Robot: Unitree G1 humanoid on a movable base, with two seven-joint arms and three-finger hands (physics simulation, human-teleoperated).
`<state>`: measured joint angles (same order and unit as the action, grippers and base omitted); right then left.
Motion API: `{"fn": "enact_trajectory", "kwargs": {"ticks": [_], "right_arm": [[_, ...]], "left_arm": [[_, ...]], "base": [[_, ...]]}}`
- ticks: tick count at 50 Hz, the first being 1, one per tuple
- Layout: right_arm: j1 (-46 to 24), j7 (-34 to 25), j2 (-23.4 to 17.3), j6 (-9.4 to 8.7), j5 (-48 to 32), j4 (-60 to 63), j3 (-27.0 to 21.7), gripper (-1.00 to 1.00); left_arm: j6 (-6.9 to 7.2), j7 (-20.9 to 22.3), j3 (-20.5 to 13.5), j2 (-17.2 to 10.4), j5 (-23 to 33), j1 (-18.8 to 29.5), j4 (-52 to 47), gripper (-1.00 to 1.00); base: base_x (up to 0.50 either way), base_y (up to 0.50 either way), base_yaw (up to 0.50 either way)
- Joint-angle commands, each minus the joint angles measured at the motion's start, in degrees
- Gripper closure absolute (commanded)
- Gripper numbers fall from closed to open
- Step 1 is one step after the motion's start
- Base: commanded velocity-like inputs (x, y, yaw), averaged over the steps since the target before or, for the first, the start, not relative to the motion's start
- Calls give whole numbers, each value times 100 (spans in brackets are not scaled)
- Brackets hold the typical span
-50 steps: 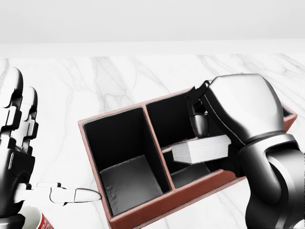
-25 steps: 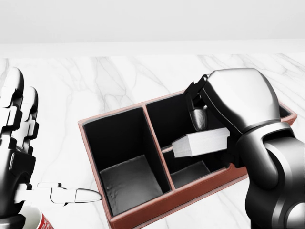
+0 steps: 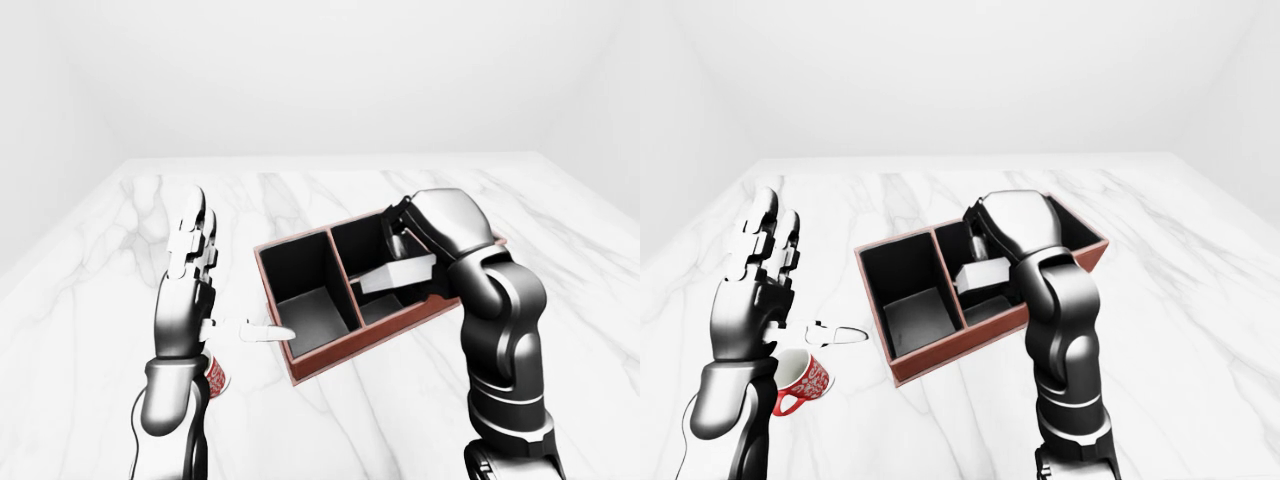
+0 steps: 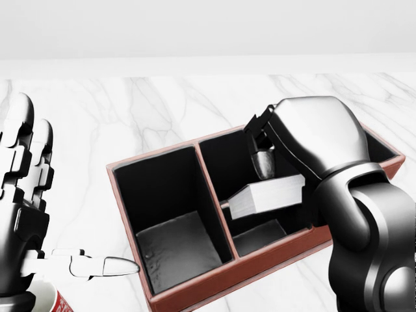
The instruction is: Pick up the book and place it in the back compartment of the caddy.
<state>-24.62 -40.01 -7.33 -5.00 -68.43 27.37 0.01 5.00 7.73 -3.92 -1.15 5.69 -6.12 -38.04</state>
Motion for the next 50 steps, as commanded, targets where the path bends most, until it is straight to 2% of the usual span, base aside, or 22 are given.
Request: {"fn": "enact_trajectory", "kwargs": {"ticks": [1, 50], "right_arm": [[-67, 1, 2, 0, 24, -172, -6, 100], [-512, 1, -206, 0, 21, -1908, -27, 100]], "left_arm": [[0, 3, -7, -3, 1, 6, -21, -100], [0, -12, 11, 1, 17, -1, -24, -100]], "base": [[0, 0, 0], [0, 0, 0]]}}
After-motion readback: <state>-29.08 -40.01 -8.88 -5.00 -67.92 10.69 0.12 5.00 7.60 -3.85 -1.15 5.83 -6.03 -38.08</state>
